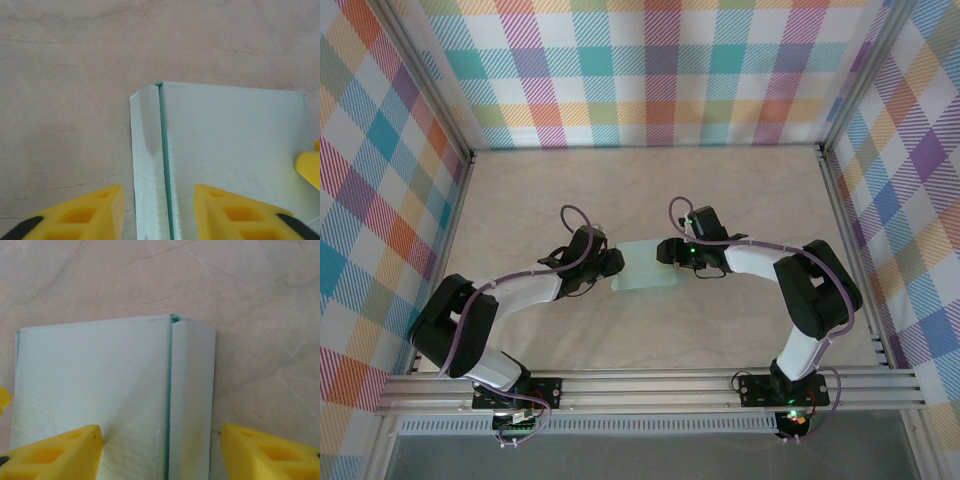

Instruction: Fold the paper box

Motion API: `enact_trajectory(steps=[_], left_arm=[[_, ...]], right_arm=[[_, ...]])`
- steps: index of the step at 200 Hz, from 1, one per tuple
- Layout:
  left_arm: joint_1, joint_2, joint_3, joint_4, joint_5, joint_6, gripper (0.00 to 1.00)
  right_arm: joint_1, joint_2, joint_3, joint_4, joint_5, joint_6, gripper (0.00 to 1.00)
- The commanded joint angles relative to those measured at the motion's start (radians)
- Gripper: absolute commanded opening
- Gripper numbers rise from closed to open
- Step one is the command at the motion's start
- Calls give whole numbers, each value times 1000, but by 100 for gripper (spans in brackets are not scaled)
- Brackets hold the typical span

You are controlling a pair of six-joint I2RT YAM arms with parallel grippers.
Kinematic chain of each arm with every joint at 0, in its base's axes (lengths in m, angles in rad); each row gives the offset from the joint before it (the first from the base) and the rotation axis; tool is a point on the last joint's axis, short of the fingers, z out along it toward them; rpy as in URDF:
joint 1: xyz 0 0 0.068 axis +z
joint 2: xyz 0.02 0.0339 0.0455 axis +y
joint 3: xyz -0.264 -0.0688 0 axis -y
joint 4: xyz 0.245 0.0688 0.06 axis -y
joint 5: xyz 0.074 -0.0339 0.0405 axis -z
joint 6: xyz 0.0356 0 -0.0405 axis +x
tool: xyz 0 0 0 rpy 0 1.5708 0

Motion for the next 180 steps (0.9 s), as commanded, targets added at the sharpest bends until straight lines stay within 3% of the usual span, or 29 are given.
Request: enact_trajectory(steps=[1, 49, 140, 180], left_arm=[[17, 9, -28, 27, 38, -5, 36], [58, 23, -96, 89, 59, -10, 30], [89, 40, -153, 153, 95, -25, 29], [91, 75, -174, 183, 82, -27, 29]], right_arm=[[-28, -32, -28, 91, -105, 46, 70], [-73, -31, -70, 188, -216, 125, 84], [-94, 12, -94, 333, -398, 260, 83], [-98, 7, -113, 342, -376, 274, 86]])
